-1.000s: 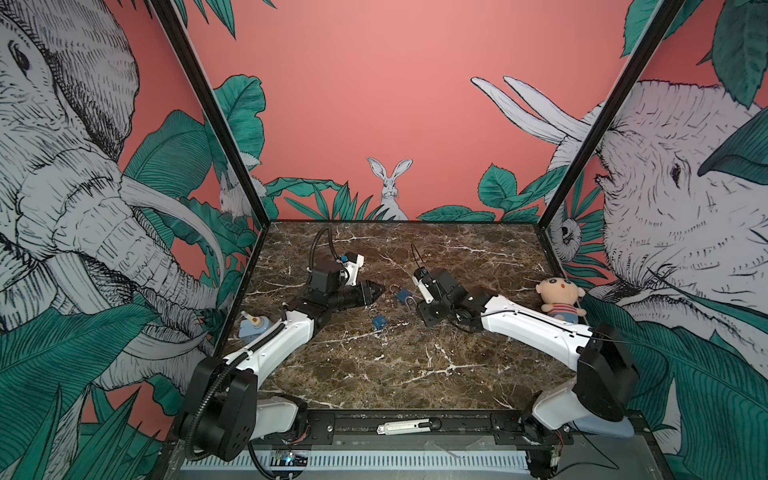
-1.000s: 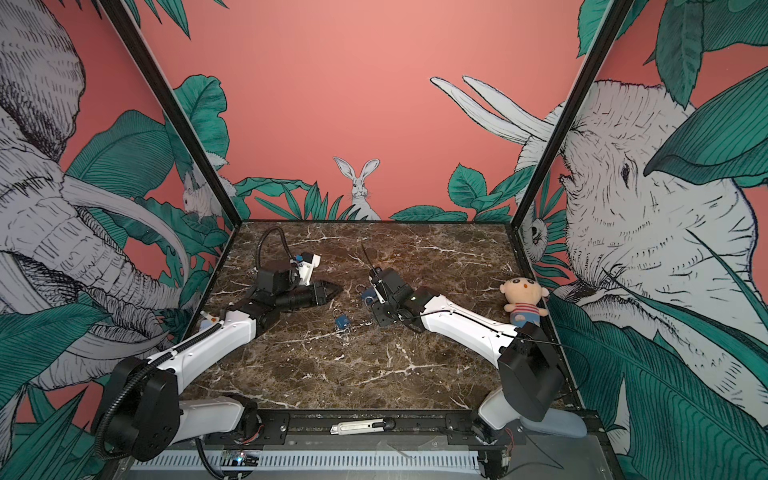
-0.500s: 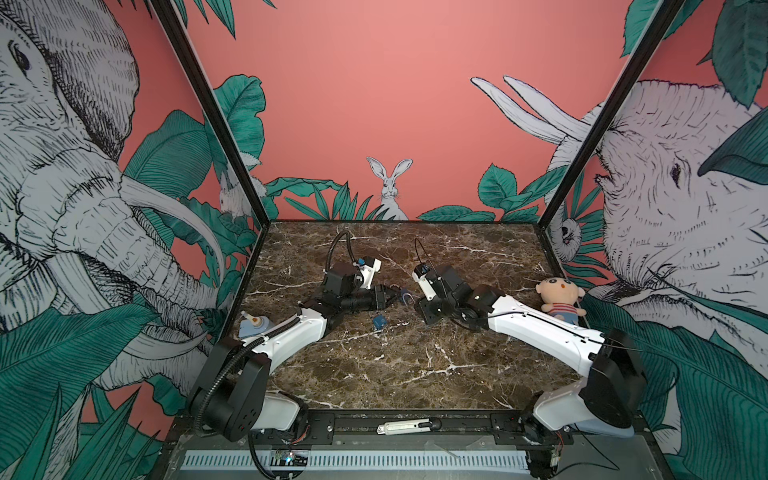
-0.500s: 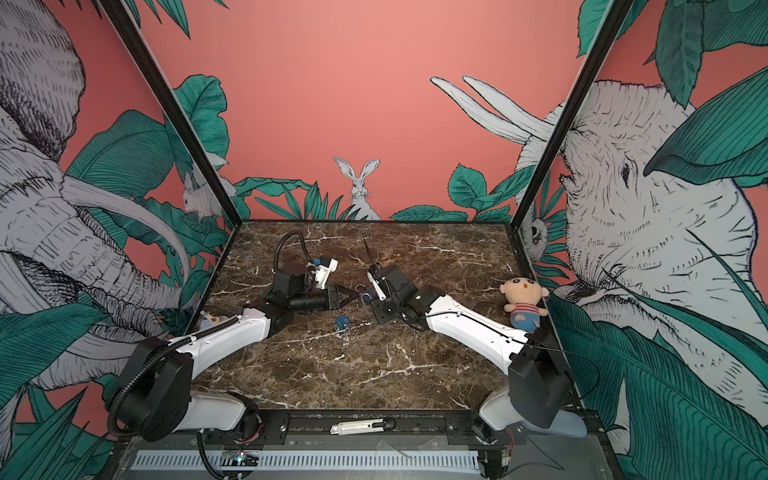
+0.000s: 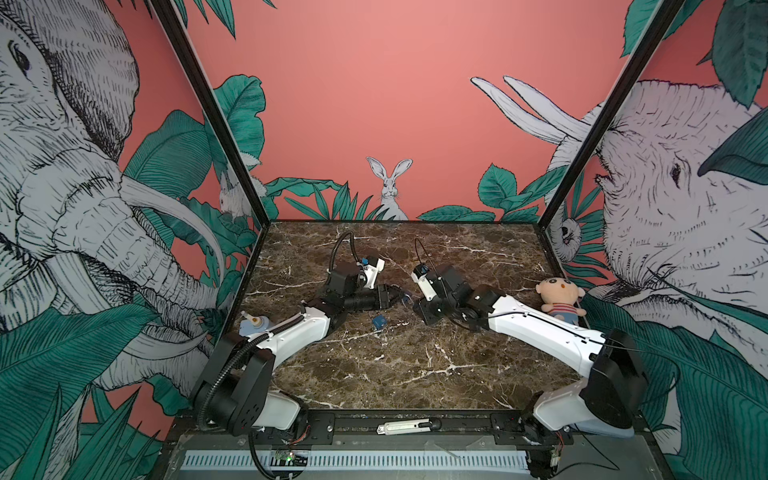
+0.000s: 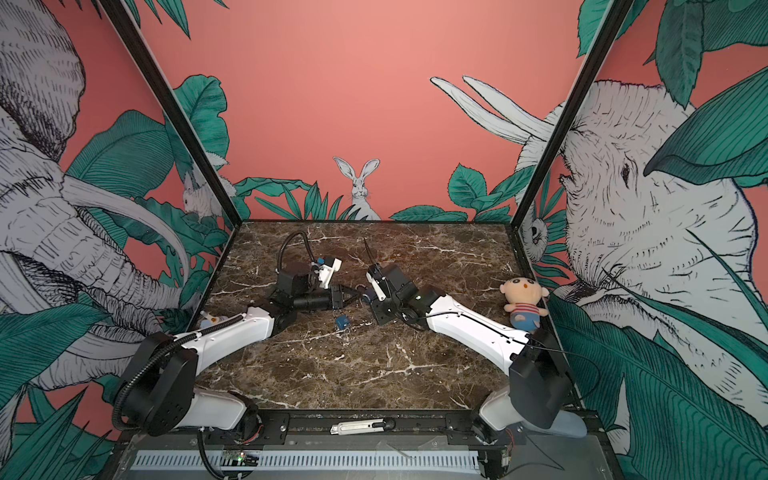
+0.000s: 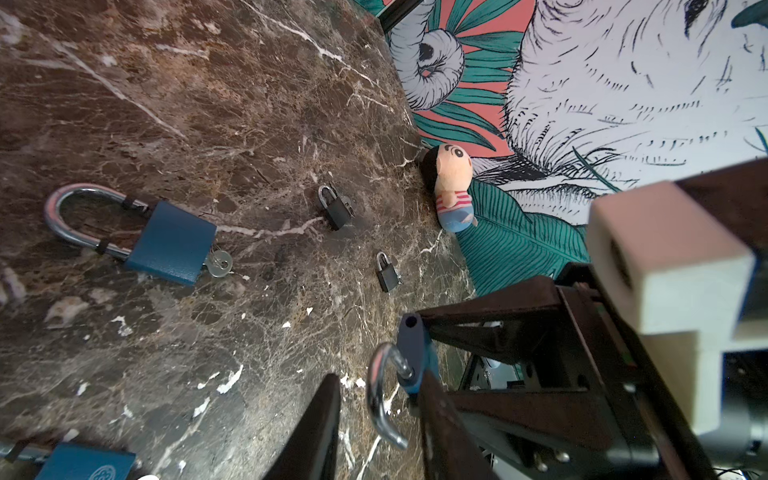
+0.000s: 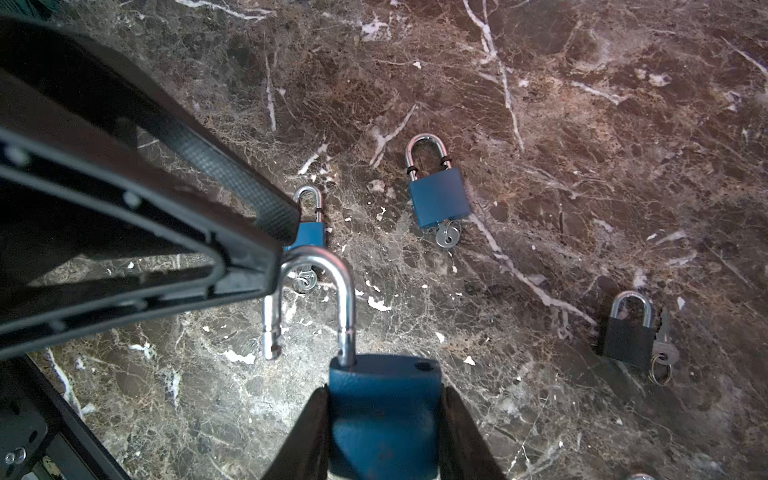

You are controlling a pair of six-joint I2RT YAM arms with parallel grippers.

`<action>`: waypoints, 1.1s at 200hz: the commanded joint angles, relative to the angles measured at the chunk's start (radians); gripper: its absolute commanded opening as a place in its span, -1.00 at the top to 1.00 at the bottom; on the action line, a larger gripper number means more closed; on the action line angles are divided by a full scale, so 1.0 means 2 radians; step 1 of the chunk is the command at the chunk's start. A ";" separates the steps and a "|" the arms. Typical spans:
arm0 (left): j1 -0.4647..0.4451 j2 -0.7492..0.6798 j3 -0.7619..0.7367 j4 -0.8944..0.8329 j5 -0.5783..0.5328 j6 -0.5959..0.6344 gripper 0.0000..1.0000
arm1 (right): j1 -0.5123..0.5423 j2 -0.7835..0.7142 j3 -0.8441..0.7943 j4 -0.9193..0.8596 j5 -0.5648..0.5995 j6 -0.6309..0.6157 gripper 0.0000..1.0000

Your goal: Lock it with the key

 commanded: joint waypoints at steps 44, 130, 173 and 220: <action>-0.009 0.005 0.015 0.010 0.013 0.002 0.36 | -0.002 -0.022 0.007 0.025 -0.001 0.010 0.94; -0.016 0.019 0.017 0.029 0.024 -0.012 0.47 | -0.002 -0.020 0.007 0.029 -0.002 0.010 0.95; -0.016 0.023 0.017 0.033 0.025 -0.014 0.67 | -0.002 -0.020 0.010 0.027 -0.003 0.009 0.96; -0.016 0.029 0.010 0.053 0.026 -0.027 1.00 | -0.002 -0.022 0.011 0.028 -0.001 0.007 0.95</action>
